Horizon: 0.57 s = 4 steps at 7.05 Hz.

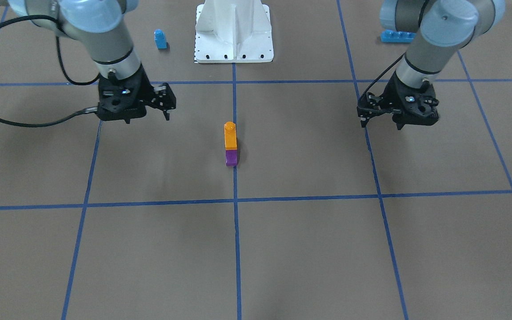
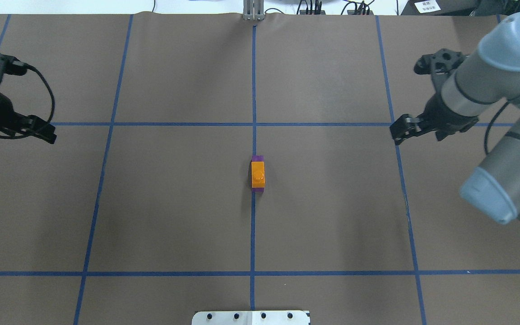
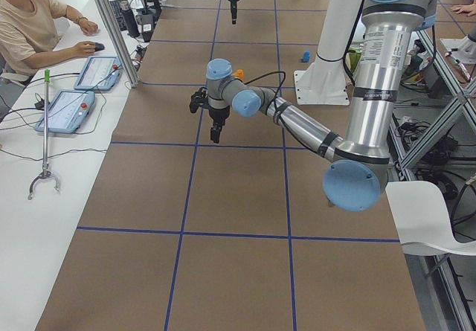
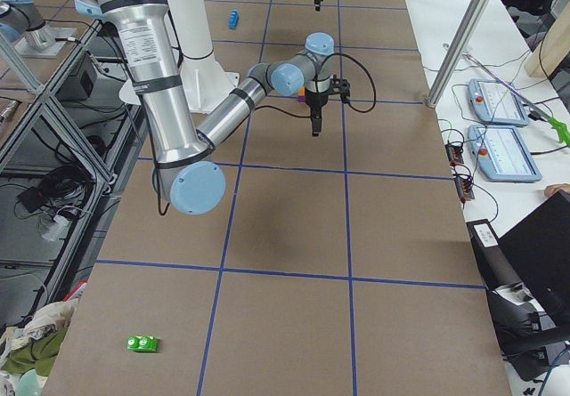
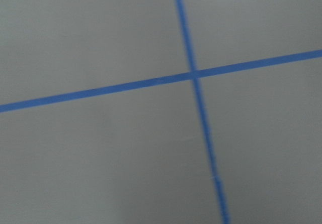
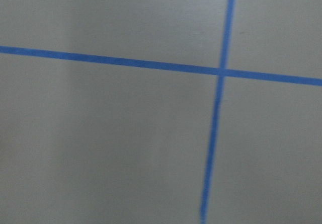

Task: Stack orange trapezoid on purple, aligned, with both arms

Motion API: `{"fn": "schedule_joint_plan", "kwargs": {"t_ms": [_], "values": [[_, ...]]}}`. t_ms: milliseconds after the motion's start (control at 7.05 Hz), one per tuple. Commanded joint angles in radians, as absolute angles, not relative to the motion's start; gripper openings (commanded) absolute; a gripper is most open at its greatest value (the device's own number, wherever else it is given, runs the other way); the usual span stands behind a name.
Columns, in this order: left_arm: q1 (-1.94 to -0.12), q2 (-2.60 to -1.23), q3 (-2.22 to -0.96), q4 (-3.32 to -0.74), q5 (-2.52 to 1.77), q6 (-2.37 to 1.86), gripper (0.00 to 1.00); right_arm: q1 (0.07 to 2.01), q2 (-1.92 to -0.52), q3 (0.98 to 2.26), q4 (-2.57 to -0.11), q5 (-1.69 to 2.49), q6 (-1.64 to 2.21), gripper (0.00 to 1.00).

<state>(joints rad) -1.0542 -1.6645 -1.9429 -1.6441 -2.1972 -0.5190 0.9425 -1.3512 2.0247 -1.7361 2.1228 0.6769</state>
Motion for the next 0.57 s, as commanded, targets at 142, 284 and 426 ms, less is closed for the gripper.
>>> {"fn": "schedule_joint_plan", "kwargs": {"t_ms": [142, 284, 426], "values": [[-1.381, -1.644, -1.685, -1.643, -2.359, -0.017, 1.0, 1.356, -1.579, 1.909, -1.736, 2.299, 0.092, 1.0], [-1.416, -1.658, -1.643, -1.641, -2.358, 0.015, 1.0, 1.462, -1.612, 1.835, -1.736, 2.328, -0.087, 1.0], [-1.433, -1.654, -1.631, -1.637, -2.359, 0.015, 1.0, 1.52, -1.629, 1.788, -1.738, 2.33, -0.165, 1.0]]}}
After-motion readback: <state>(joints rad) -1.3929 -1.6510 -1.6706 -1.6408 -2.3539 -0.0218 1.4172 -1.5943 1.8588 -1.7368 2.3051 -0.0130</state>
